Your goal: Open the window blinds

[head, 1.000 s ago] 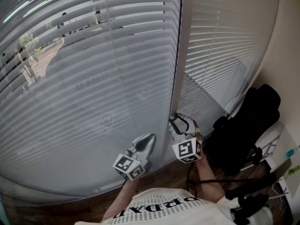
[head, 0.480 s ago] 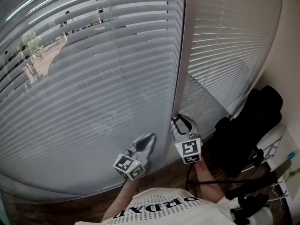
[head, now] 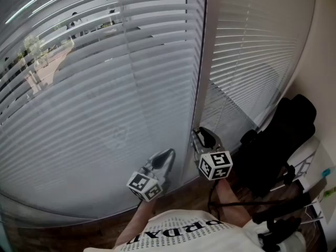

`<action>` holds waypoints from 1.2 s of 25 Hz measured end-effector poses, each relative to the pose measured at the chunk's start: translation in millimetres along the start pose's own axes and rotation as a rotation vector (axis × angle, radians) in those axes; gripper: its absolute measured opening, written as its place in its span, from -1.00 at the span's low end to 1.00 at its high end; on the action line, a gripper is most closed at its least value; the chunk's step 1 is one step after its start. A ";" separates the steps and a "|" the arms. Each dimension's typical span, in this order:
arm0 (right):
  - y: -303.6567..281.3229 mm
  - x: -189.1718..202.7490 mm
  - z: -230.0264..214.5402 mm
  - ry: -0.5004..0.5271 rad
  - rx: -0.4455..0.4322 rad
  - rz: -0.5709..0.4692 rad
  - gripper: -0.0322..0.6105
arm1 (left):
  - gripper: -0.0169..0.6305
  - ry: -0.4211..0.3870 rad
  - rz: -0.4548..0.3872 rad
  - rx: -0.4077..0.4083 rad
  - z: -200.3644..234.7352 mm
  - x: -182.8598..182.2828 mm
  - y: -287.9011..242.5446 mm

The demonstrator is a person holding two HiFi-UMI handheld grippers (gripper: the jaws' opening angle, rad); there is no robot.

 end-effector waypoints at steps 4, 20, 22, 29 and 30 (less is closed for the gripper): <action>-0.2 -0.2 -1.6 -0.073 -0.004 -0.020 -0.48 | -0.96 0.004 0.002 0.008 -2.9 0.8 -1.2; -4.2 1.5 13.9 0.723 0.014 0.273 -0.39 | -0.95 0.008 0.002 0.019 -9.0 1.9 -2.6; -5.7 2.7 14.3 0.752 0.018 0.281 -0.48 | -0.95 0.006 0.003 0.019 -9.6 1.6 -2.2; -6.7 14.1 7.5 0.624 0.018 0.234 -0.49 | -0.96 0.008 0.000 -0.001 0.9 13.3 -0.6; -6.7 17.5 5.9 0.588 0.018 0.223 -0.49 | -0.96 0.006 0.000 -0.001 1.9 16.6 -0.6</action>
Point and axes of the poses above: the fingertips, and each gripper's own axes: y backward along the fingers, z to its left, x out of its underside, the point moved 1 cm from there along y, backward along the fingers, and after that the axes turned 9 degrees about -x, right-handed, at the moved point
